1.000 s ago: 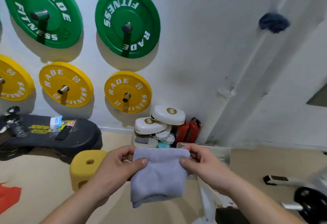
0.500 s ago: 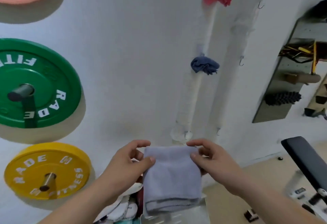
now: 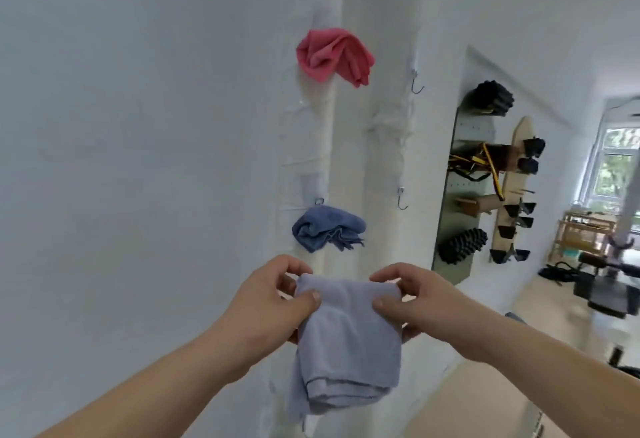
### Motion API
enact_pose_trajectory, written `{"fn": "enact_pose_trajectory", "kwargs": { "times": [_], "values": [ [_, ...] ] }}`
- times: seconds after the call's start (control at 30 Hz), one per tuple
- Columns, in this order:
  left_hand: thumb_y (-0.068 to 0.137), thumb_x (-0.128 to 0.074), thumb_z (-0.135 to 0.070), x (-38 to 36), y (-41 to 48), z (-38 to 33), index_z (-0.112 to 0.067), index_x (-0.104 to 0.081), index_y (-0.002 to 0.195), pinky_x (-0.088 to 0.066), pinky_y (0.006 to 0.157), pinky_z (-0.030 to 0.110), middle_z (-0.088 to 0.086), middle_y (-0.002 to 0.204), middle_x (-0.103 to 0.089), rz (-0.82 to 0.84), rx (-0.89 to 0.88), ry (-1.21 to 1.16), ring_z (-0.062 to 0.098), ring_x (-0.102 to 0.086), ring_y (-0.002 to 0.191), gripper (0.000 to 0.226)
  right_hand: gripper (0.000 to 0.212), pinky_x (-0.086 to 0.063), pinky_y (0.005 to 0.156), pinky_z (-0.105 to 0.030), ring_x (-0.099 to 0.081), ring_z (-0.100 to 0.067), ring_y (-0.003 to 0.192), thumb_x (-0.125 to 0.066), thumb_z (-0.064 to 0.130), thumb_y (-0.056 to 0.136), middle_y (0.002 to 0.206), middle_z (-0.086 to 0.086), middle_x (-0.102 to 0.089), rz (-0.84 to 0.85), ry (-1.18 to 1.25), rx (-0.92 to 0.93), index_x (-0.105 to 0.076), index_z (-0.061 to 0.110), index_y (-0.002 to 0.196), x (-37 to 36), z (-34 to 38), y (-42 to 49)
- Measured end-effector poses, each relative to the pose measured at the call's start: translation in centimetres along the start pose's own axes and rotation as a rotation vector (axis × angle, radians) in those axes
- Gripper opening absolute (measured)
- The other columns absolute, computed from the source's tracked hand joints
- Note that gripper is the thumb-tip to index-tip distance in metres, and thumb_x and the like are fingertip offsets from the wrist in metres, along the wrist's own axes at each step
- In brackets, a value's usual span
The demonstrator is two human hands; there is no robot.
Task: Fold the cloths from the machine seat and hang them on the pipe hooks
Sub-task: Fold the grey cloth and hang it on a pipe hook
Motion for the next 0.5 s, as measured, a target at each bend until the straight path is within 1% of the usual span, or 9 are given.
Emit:
{"fn": "enact_pose_trajectory", "kwargs": {
  "times": [0.1, 0.17, 0.2, 0.23, 0.3, 0.33, 0.4, 0.43, 0.5],
  "values": [
    [0.092, -0.070, -0.019, -2.2, 5.5, -2.2, -0.032, -0.064, 0.106, -0.064, 0.064, 0.031, 0.006, 0.106, -0.063, 0.129, -0.057, 0.022, 0.020, -0.073, 0.076, 0.020, 0.023, -0.066, 0.072, -0.045, -0.074, -0.029, 0.092, -0.076, 0.022, 0.090, 0.107, -0.011, -0.067, -0.094, -0.086, 0.015, -0.071, 0.032, 0.110, 4.5, 0.1, 4.0],
    [0.091, -0.069, -0.020, -3.7, 7.8, -3.8, -0.037, -0.063, 0.116, -0.066, 0.070, 0.036, 0.002, 0.110, -0.062, 0.236, -0.080, 0.059, 0.022, -0.076, 0.083, 0.031, 0.023, -0.066, 0.074, -0.049, -0.075, -0.025, 0.090, -0.074, 0.022, 0.091, 0.107, -0.006, -0.070, -0.101, -0.153, 0.029, -0.071, 0.035, 0.110, 7.3, 0.5, 5.7],
    [0.091, -0.068, -0.021, -4.5, 9.3, -4.6, -0.040, -0.061, 0.121, -0.066, 0.072, 0.035, -0.001, 0.111, -0.062, 0.274, -0.099, 0.090, 0.021, -0.077, 0.082, 0.036, 0.023, -0.066, 0.075, -0.048, -0.076, -0.022, 0.090, -0.073, 0.022, 0.092, 0.109, -0.005, -0.070, -0.101, -0.177, 0.039, -0.071, 0.035, 0.111, 8.8, 0.9, 6.7],
    [0.092, -0.067, -0.022, -5.4, 11.0, -5.5, -0.041, -0.059, 0.125, -0.066, 0.073, 0.032, -0.004, 0.111, -0.063, 0.292, -0.129, 0.122, 0.017, -0.077, 0.080, 0.040, 0.024, -0.066, 0.074, -0.042, -0.076, -0.020, 0.091, -0.072, 0.020, 0.094, 0.111, -0.005, -0.070, -0.106, -0.177, 0.054, -0.071, 0.035, 0.113, 10.5, 1.2, 7.8],
    [0.093, -0.064, -0.024, -6.7, 14.1, -7.3, -0.039, -0.059, 0.125, -0.064, 0.068, 0.022, -0.009, 0.106, -0.066, 0.254, -0.171, 0.213, 0.012, -0.076, 0.075, 0.036, 0.024, -0.065, 0.072, -0.031, -0.075, -0.018, 0.094, -0.071, 0.018, 0.095, 0.115, -0.005, -0.070, -0.121, -0.189, 0.099, -0.071, 0.032, 0.115, 13.5, 2.0, 10.2],
    [0.093, -0.062, -0.024, -7.3, 15.6, -8.1, -0.037, -0.061, 0.120, -0.064, 0.067, 0.024, -0.007, 0.102, -0.069, 0.231, -0.188, 0.250, 0.012, -0.076, 0.074, 0.030, 0.024, -0.064, 0.073, -0.029, -0.074, -0.017, 0.095, -0.071, 0.018, 0.095, 0.116, -0.004, -0.069, -0.131, -0.192, 0.124, -0.071, 0.031, 0.115, 14.9, 2.3, 11.3],
    [0.091, -0.059, -0.025, -8.4, 18.0, -9.5, -0.034, -0.064, 0.102, -0.066, 0.069, 0.038, 0.002, 0.093, -0.073, 0.165, -0.185, 0.288, 0.022, -0.076, 0.073, 0.015, 0.025, -0.065, 0.077, -0.031, -0.074, -0.015, 0.097, -0.072, 0.019, 0.095, 0.117, -0.003, -0.071, -0.140, -0.148, 0.178, -0.071, 0.030, 0.117, 17.4, 2.2, 13.1],
    [0.091, -0.058, -0.025, -8.8, 19.2, -9.9, -0.032, -0.065, 0.097, -0.066, 0.072, 0.043, 0.006, 0.091, -0.074, 0.118, -0.183, 0.287, 0.025, -0.076, 0.075, 0.012, 0.027, -0.065, 0.081, -0.034, -0.074, -0.015, 0.099, -0.073, 0.019, 0.094, 0.117, -0.002, -0.072, -0.121, -0.108, 0.196, -0.070, 0.029, 0.120, 18.4, 1.9, 13.8],
    [0.094, -0.057, -0.023, -9.8, 20.9, -10.4, -0.032, -0.065, 0.096, -0.064, 0.076, 0.045, 0.005, 0.092, -0.074, 0.051, -0.197, 0.266, 0.023, -0.073, 0.080, 0.012, 0.038, -0.062, 0.093, -0.041, -0.073, -0.019, 0.107, -0.077, 0.017, 0.090, 0.119, -0.005, -0.073, -0.047, 0.019, 0.207, -0.067, 0.022, 0.126, 19.7, 0.5, 15.1]
  ]
}}
Point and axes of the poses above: each hand's wrist, its own y-axis towards the middle knuckle, its own x-axis out of the back of the hand, z = x × y, the point moved 3 cm from there along y, towards the middle knuckle
